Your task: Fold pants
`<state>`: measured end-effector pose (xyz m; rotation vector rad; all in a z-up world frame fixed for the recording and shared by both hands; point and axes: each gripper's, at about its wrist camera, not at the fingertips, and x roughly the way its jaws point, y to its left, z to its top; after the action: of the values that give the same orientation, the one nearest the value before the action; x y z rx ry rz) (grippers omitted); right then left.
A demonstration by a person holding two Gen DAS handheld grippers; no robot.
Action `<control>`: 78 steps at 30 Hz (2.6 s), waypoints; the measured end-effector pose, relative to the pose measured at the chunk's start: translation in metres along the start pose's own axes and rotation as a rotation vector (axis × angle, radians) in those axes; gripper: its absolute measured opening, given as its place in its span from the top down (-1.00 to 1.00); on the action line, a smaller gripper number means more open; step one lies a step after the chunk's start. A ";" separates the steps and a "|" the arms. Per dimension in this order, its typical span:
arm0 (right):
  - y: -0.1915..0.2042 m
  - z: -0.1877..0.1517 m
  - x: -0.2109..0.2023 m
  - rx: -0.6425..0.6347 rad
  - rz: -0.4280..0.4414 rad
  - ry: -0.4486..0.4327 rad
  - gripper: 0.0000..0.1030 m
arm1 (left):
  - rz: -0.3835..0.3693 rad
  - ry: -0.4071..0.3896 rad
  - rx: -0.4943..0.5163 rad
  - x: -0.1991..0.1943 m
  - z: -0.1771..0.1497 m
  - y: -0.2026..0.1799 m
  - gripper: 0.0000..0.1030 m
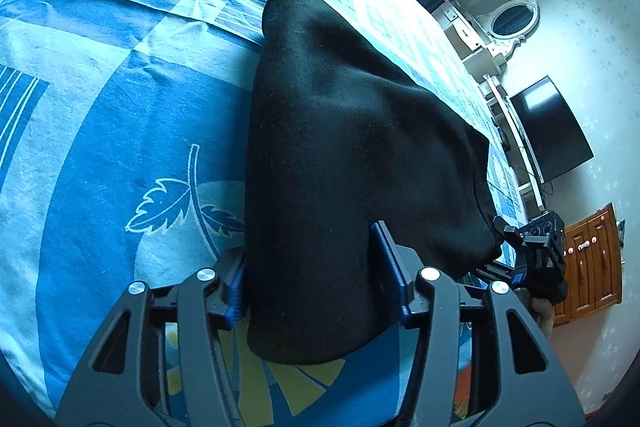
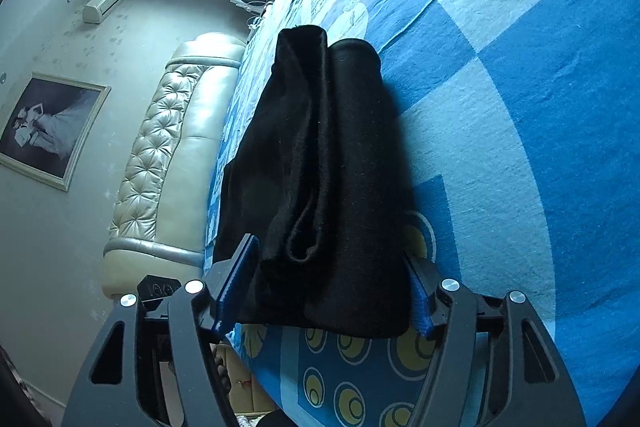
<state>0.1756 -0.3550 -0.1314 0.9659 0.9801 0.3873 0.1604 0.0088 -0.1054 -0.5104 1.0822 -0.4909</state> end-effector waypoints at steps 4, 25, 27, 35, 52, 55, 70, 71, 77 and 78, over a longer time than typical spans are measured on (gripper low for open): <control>0.005 0.000 0.006 -0.022 -0.013 0.013 -0.26 | -0.043 0.014 -0.034 0.003 0.003 0.005 -0.03; 0.006 -0.015 -0.003 -0.019 0.011 0.044 0.27 | -0.003 0.016 0.031 -0.014 -0.006 -0.008 0.44; 0.006 -0.016 -0.004 -0.019 0.012 0.049 0.27 | 0.000 0.017 0.032 -0.015 -0.006 -0.008 0.44; 0.003 -0.019 0.000 -0.008 0.019 0.047 0.27 | -0.009 0.015 0.032 -0.011 -0.003 -0.007 0.43; -0.002 -0.012 -0.003 0.034 0.141 0.040 -0.43 | -0.061 -0.026 0.059 0.006 0.013 0.005 -0.55; -0.002 -0.008 0.002 0.020 0.145 0.044 -0.43 | -0.055 -0.021 0.073 0.012 0.018 0.005 -0.55; -0.001 -0.010 0.009 -0.029 0.035 0.068 0.22 | -0.014 0.000 0.178 0.012 0.013 -0.012 0.17; -0.001 -0.011 0.009 -0.028 0.036 0.065 0.24 | -0.009 -0.002 0.186 0.011 0.013 -0.013 0.21; 0.000 -0.017 0.004 -0.012 0.055 0.061 0.29 | 0.000 0.000 0.185 0.004 0.009 -0.014 0.31; 0.000 -0.018 0.003 -0.014 0.054 0.064 0.29 | 0.004 0.002 0.186 0.003 0.008 -0.014 0.31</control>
<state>0.1626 -0.3436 -0.1366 0.9739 1.0097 0.4727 0.1666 -0.0029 -0.0956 -0.3441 1.0277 -0.5821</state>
